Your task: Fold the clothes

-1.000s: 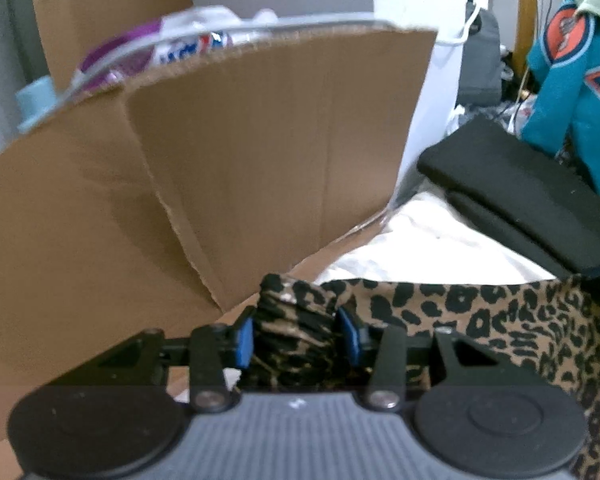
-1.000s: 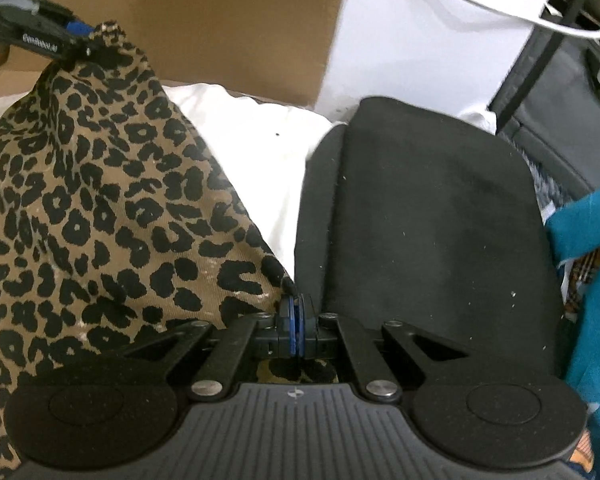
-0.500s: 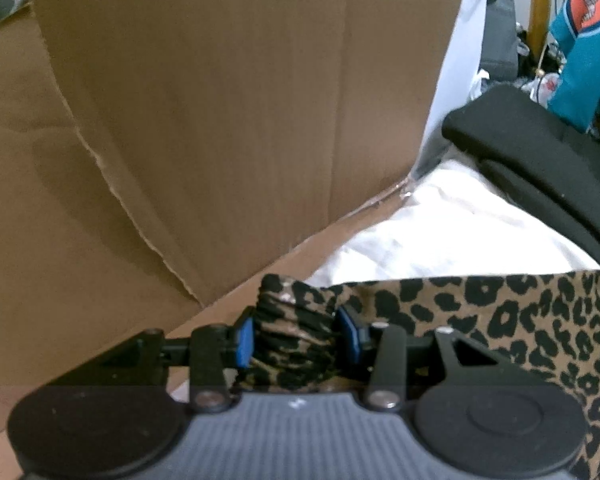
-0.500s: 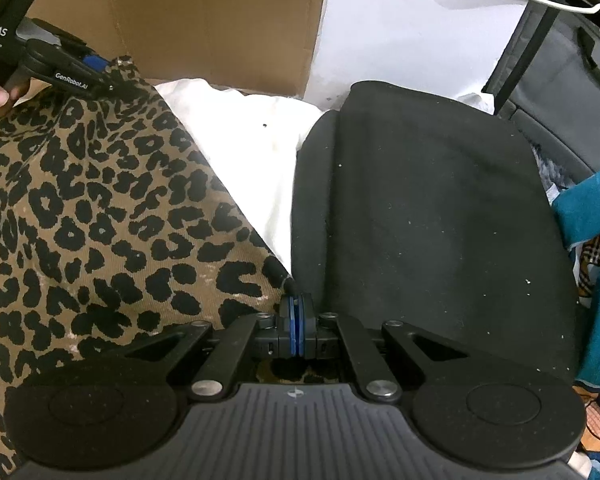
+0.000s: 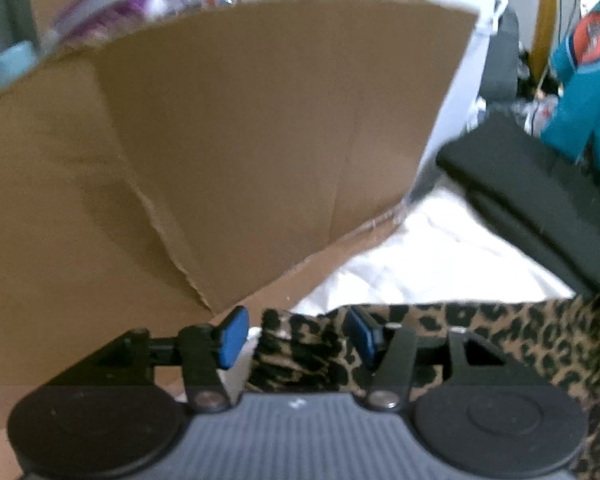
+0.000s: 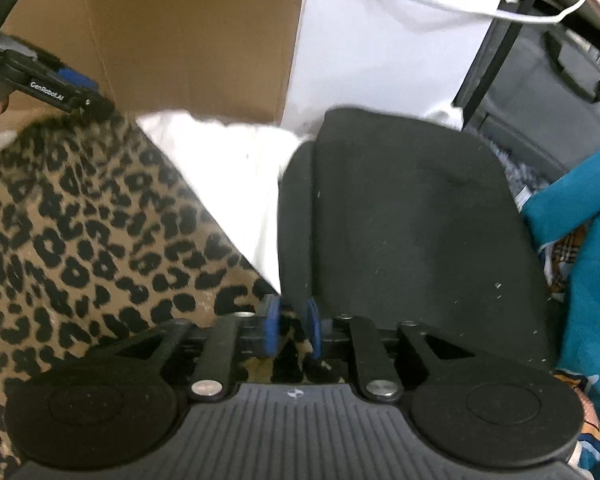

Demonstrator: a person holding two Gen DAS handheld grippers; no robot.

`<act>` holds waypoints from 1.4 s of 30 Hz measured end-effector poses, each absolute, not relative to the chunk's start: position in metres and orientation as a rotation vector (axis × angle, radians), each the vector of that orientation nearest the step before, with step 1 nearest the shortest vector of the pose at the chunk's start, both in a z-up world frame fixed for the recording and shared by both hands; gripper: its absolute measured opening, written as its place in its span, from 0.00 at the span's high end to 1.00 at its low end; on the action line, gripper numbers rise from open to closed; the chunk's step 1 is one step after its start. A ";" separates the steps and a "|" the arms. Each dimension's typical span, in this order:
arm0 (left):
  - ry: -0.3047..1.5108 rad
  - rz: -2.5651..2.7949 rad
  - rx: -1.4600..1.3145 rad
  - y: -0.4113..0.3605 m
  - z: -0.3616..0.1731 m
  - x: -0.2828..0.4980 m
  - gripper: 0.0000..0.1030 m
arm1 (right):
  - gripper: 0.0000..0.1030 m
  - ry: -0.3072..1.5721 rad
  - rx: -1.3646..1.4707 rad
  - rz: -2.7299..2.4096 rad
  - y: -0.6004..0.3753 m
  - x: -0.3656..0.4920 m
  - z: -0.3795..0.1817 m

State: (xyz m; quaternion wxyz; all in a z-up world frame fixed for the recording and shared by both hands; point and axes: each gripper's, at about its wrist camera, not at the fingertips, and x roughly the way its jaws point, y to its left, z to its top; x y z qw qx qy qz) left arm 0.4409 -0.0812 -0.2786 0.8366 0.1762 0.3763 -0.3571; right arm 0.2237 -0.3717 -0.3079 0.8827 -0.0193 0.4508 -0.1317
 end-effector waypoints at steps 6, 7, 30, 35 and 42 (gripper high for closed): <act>0.771 -0.777 0.369 -0.062 -0.262 0.428 0.63 | 0.74 0.869 0.013 -0.206 -0.354 0.229 -0.296; 0.785 -0.787 0.360 -0.058 -0.263 0.426 0.66 | 0.74 0.868 0.029 -0.191 -0.350 0.232 -0.297; 0.849 -0.777 0.480 -0.073 -0.327 0.420 0.49 | 0.74 0.943 0.190 -0.256 -0.350 0.270 -0.361; 0.864 -0.754 0.441 -0.066 -0.315 0.418 0.53 | 0.74 0.949 0.172 -0.282 -0.344 0.268 -0.356; 0.893 -0.708 0.306 -0.040 -0.283 0.405 0.55 | 0.74 0.923 0.152 -0.251 -0.332 0.256 -0.335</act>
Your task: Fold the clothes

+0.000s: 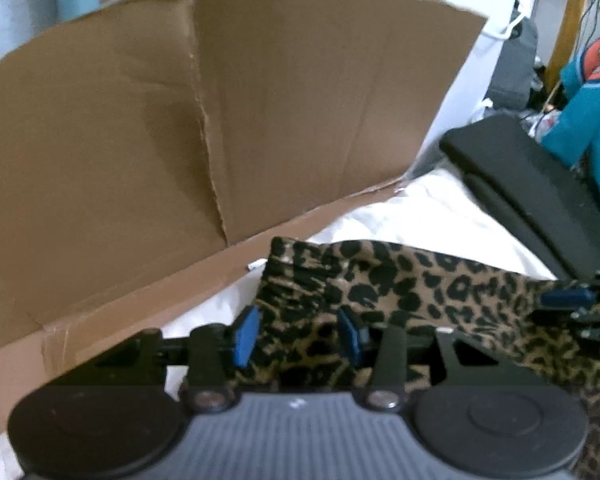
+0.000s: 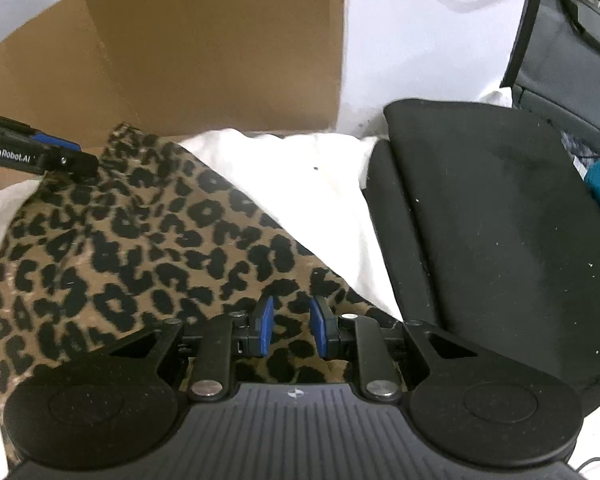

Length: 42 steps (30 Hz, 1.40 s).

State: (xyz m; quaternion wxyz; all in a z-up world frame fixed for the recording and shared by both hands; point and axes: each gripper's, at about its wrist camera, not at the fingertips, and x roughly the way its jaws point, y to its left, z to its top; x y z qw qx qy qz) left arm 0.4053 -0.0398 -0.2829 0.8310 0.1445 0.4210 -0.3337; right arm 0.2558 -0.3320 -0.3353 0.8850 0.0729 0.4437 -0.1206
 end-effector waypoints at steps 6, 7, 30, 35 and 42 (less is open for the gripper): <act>0.872 -0.733 0.337 -0.029 -0.275 0.383 0.55 | 0.74 0.931 0.166 -0.253 -0.329 0.241 -0.331; 0.874 -0.733 0.338 -0.028 -0.276 0.381 0.55 | 0.74 0.934 0.171 -0.257 -0.329 0.238 -0.331; 0.887 -0.626 0.372 -0.002 -0.290 0.380 0.50 | 0.73 0.982 0.200 -0.360 -0.350 0.187 -0.337; 0.903 -0.605 0.289 0.018 -0.283 0.388 0.50 | 0.55 0.936 0.211 -0.358 -0.345 0.176 -0.322; 0.989 -0.588 0.183 0.031 -0.297 0.396 0.50 | 0.48 0.878 0.248 -0.381 -0.334 0.165 -0.317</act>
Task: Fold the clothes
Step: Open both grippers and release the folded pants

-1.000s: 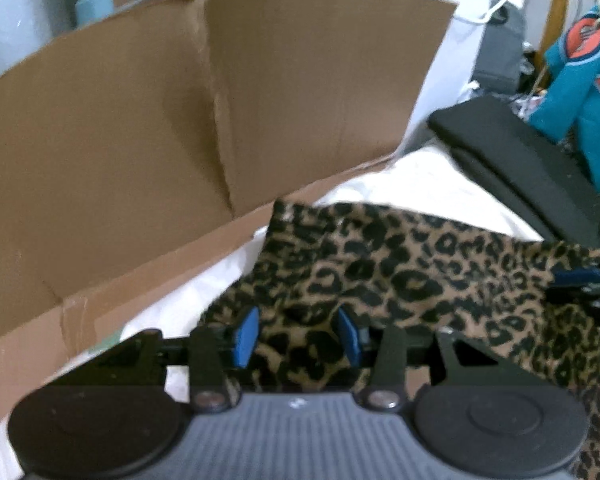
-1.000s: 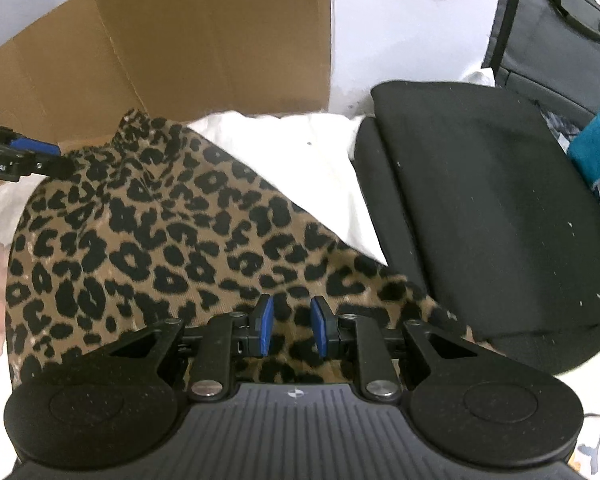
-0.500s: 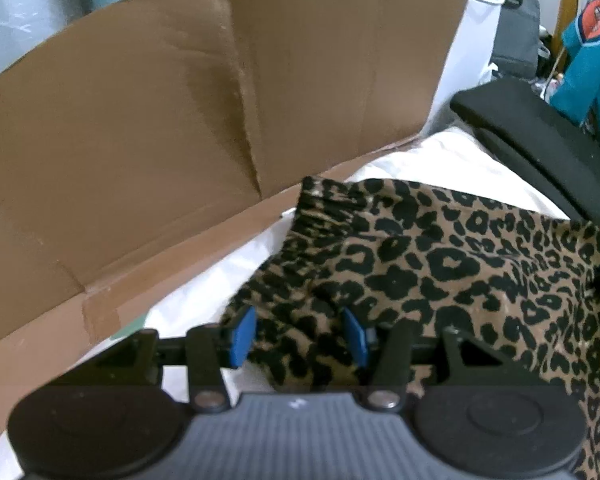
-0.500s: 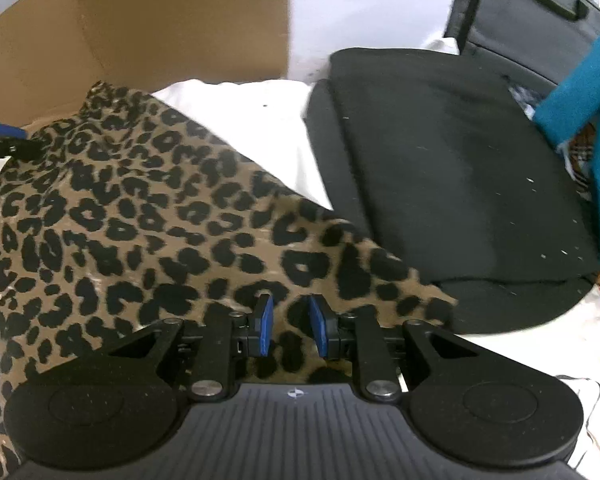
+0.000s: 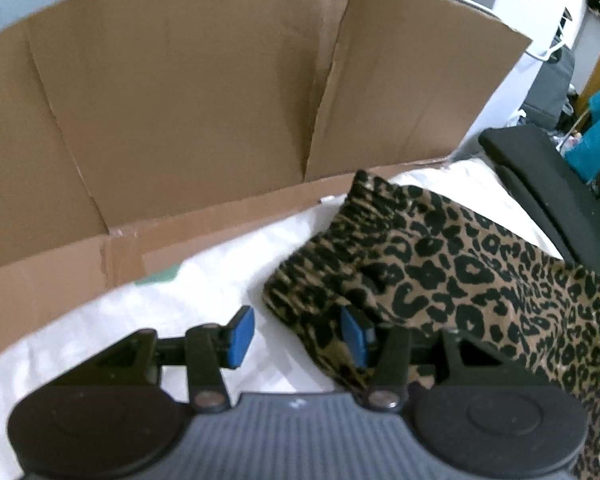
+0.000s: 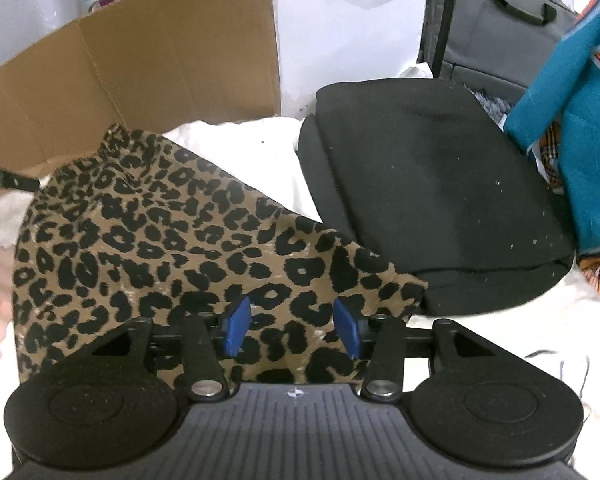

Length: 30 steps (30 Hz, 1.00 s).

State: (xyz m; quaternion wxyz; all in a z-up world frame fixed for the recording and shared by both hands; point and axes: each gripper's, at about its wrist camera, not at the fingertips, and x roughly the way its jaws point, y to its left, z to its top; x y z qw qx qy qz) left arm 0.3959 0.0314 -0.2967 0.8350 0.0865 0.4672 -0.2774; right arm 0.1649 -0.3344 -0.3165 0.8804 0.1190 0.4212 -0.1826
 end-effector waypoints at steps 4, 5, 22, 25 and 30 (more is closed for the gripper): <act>1.038 -0.574 0.146 0.029 -0.313 0.401 0.46 | 0.48 0.901 0.243 -0.388 -0.333 0.163 -0.328; 1.050 -0.569 0.134 0.028 -0.318 0.403 0.46 | 0.48 0.912 0.242 -0.388 -0.334 0.163 -0.331; 0.981 -0.517 0.309 0.011 -0.323 0.384 0.51 | 0.49 0.895 0.395 -0.498 -0.382 0.103 -0.325; 0.979 -0.516 0.283 0.015 -0.313 0.377 0.52 | 0.48 0.878 0.436 -0.460 -0.381 0.089 -0.314; 0.973 -0.528 0.266 0.018 -0.293 0.361 0.51 | 0.48 0.827 0.513 -0.441 -0.374 0.077 -0.314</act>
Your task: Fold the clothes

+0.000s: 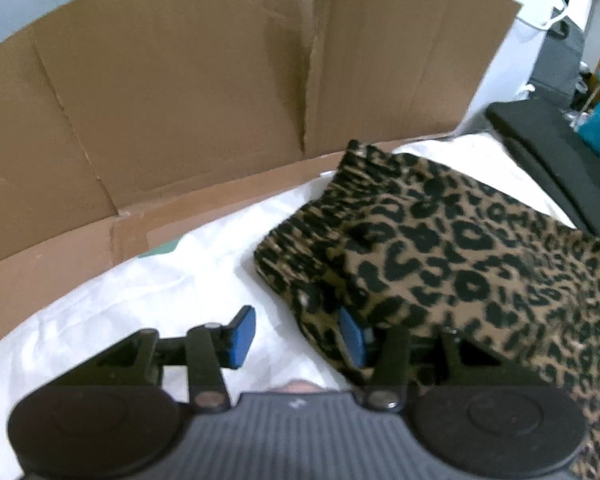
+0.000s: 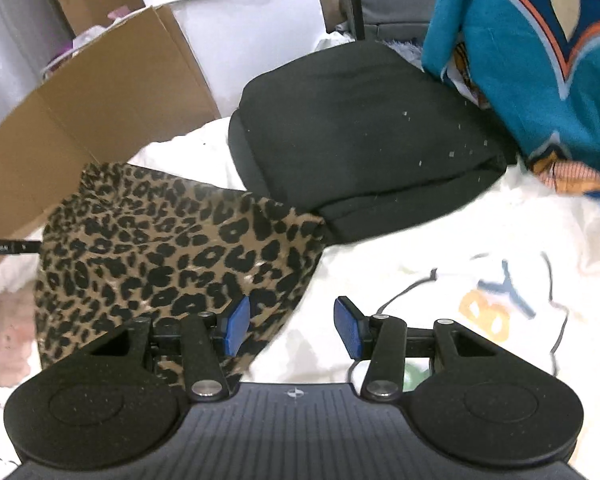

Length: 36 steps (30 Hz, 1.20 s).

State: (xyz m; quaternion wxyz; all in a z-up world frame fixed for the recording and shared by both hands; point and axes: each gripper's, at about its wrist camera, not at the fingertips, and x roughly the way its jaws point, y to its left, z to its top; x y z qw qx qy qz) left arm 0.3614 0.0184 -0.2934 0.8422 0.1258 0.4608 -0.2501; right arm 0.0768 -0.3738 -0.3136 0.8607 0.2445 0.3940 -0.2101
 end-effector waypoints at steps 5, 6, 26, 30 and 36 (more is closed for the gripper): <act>0.981 -0.567 0.266 0.024 -0.274 0.341 0.47 | 0.48 0.814 0.517 -0.406 -0.360 0.079 -0.320; 0.985 -0.573 0.264 0.025 -0.273 0.338 0.47 | 0.47 0.813 0.525 -0.399 -0.358 0.080 -0.320; 0.859 -0.745 0.336 -0.026 -0.265 0.326 0.67 | 0.47 0.842 0.538 -0.202 -0.297 0.102 -0.329; 0.891 -0.757 0.360 -0.042 -0.283 0.336 0.67 | 0.47 0.838 0.525 -0.210 -0.297 0.110 -0.333; 0.948 -0.704 0.462 -0.052 -0.321 0.344 0.68 | 0.47 0.828 0.512 -0.242 -0.305 0.118 -0.343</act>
